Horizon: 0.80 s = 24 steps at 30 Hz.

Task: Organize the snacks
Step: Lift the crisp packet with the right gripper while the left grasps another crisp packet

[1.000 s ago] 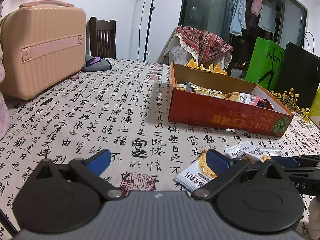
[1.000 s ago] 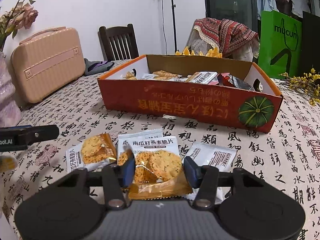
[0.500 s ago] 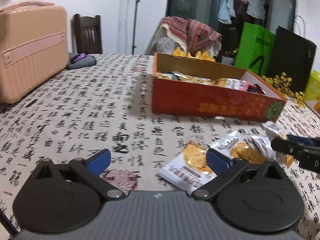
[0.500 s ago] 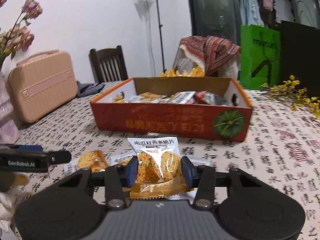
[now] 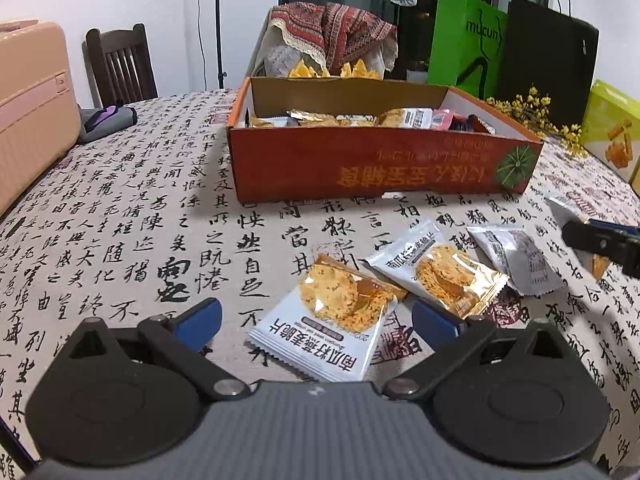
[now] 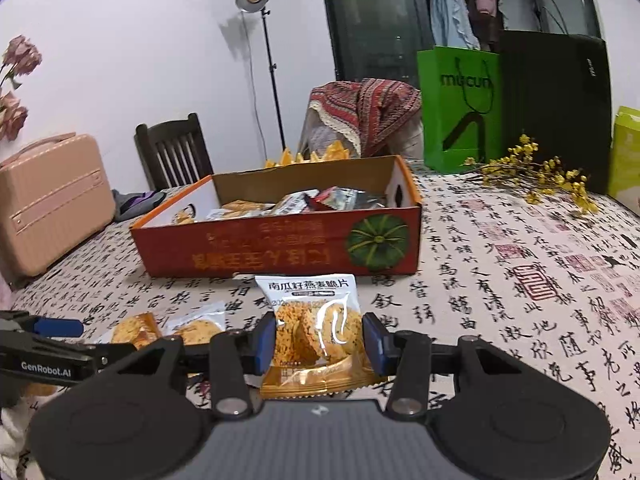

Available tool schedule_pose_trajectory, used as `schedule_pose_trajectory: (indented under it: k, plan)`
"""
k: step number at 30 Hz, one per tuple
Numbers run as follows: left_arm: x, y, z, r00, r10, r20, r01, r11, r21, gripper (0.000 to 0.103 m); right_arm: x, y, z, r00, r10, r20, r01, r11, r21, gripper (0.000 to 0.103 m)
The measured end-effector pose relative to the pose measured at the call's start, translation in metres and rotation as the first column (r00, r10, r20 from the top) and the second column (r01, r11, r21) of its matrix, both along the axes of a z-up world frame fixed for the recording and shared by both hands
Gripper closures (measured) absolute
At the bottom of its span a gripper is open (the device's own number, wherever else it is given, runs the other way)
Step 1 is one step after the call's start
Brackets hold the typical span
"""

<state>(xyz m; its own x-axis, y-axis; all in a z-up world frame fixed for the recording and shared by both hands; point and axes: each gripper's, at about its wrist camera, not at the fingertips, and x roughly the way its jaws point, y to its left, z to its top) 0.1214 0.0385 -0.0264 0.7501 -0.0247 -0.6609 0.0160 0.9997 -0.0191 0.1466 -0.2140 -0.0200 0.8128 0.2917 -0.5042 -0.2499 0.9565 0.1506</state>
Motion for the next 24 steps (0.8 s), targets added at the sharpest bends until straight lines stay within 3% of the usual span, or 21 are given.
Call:
schedule_pose_trajectory:
  k: [8,24]
  plan:
    - [0.007,-0.002,-0.009,0.999,0.007,-0.040,-0.007,1.000,0.003,0.000,0.001,-0.012,-0.005,1.000,-0.023,-0.011,0.023,1.000,0.021,0.058]
    - [0.012,-0.006,-0.012,1.000,0.005,-0.023,-0.005,1.000,0.023,0.000,0.000,-0.020,-0.013,1.000,-0.014,-0.027,0.015,0.998,0.053,0.058]
